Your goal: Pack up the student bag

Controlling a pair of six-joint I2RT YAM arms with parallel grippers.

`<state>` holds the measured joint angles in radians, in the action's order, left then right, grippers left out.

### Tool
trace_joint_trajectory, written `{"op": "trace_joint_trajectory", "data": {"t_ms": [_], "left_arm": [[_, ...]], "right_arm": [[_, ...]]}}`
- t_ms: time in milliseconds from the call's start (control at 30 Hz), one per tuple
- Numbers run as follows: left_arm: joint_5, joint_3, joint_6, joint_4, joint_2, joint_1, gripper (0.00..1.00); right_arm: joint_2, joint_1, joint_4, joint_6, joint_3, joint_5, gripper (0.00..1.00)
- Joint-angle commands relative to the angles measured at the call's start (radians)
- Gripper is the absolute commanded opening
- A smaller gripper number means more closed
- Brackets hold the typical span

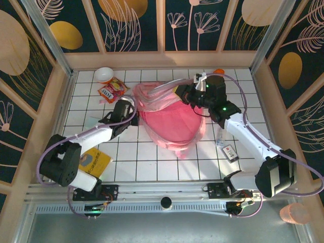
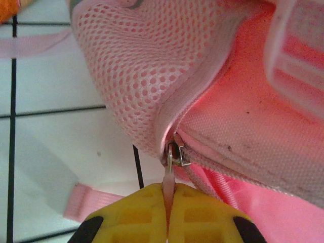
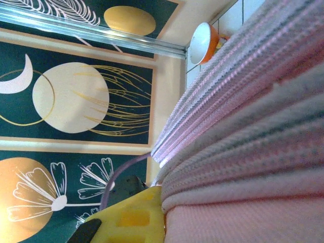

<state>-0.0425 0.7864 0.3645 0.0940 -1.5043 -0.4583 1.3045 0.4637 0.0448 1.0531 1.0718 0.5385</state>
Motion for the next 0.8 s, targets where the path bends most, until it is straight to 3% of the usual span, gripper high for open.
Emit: {"op": "trace_joint_trajectory", "data": {"t_ms": [0, 433, 567, 667, 767], "left_arm": [[-0.096, 0.071, 0.030, 0.049, -0.031, 0.029, 0.00], [-0.070, 0.159, -0.013, 0.040, -0.145, 0.129, 0.03], [0.027, 0.225, 0.022, 0.019, -0.136, 0.130, 0.32], [0.032, 0.234, 0.088, -0.006, -0.088, 0.130, 0.54], [-0.043, 0.233, 0.141, -0.077, -0.047, 0.130, 0.59]], "right_arm": [[-0.022, 0.000, 0.155, 0.002, 0.013, 0.006, 0.00], [-0.056, 0.004, 0.116, -0.029, 0.037, -0.116, 0.00], [-0.044, 0.008, 0.206, 0.008, -0.028, -0.176, 0.00], [-0.012, 0.008, 0.234, 0.000, -0.052, -0.221, 0.00], [0.036, 0.015, 0.237, -0.024, -0.045, -0.241, 0.00]]}}
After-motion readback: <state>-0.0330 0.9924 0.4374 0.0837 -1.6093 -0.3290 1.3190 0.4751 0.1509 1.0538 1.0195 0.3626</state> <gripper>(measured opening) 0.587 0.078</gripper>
